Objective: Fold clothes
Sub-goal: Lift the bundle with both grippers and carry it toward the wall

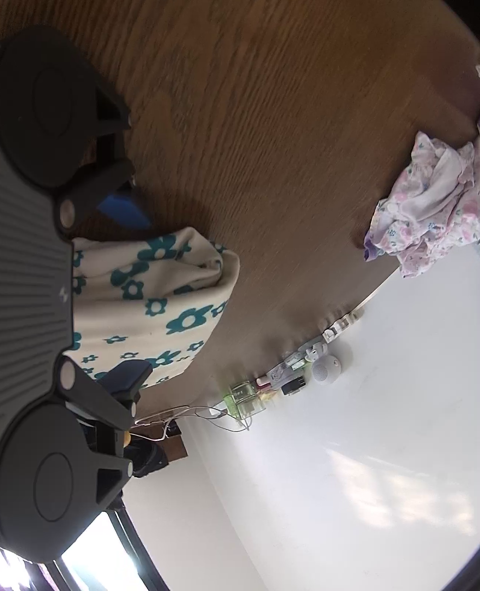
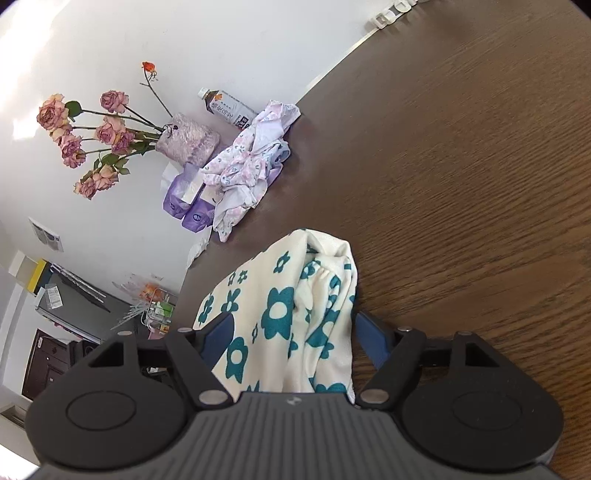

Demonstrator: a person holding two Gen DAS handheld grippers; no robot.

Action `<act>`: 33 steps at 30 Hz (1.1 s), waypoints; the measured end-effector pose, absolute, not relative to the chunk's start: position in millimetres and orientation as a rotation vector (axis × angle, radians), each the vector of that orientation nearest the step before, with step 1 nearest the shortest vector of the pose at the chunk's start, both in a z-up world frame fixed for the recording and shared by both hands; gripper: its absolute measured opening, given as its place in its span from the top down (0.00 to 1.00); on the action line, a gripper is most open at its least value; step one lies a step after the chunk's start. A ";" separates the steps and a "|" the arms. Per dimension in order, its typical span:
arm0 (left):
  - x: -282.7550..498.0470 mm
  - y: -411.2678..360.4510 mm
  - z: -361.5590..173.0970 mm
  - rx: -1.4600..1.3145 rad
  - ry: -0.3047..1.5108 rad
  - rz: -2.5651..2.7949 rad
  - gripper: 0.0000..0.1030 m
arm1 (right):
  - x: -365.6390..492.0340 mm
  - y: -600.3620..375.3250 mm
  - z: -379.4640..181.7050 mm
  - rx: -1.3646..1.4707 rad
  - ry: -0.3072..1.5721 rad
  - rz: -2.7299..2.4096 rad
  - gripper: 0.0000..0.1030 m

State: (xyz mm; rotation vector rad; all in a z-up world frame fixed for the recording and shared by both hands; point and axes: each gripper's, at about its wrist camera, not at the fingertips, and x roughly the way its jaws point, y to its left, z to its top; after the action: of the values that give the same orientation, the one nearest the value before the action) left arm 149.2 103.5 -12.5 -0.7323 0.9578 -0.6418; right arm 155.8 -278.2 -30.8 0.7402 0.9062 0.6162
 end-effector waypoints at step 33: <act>162.0 74.2 15.4 -0.705 0.807 -0.708 0.56 | 148.1 -281.5 -11.9 0.810 0.732 0.601 0.65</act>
State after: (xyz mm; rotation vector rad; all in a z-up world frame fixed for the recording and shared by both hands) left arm 162.0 74.2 15.4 -0.7052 0.8065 -0.7083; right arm 148.1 -281.5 -11.9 0.8101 0.7322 0.6015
